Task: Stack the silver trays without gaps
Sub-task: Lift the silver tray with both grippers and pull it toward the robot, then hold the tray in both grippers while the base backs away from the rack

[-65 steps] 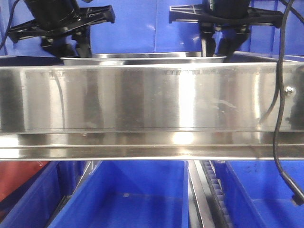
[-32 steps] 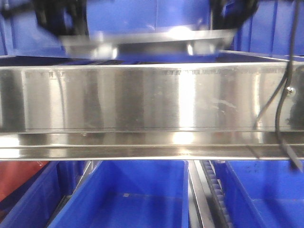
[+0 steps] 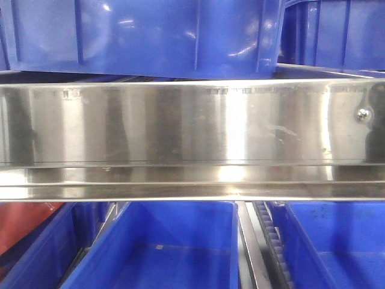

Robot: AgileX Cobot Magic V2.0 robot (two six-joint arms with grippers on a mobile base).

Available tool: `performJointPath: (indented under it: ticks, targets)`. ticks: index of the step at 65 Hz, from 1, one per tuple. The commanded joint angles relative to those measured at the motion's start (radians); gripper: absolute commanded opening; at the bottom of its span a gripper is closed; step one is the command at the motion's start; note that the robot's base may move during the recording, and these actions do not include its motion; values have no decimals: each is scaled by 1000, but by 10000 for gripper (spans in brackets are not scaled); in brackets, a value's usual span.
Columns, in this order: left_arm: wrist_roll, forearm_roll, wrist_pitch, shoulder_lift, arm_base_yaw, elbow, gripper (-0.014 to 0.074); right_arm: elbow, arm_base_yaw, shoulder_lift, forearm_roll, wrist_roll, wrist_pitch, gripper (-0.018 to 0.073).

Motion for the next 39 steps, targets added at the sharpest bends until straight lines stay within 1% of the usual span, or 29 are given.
performJointPath:
  ticks: [1, 7, 17, 39]
  targets:
    - [-2, 8, -12, -52, -25, -9, -16, 15, 23, -60, -51, 17, -16, -57]
    - [-4, 15, -19, -83, -27, -9, -16, 15, 43, -98, -59, 45, -23, -57]
    - [-16, 62, -19, -108, -27, -9, -16, 13, 51, -123, -68, 46, -30, -57]
    - [-15, 66, -19, -111, -27, -9, -16, 13, 51, -123, -68, 46, -34, -57]
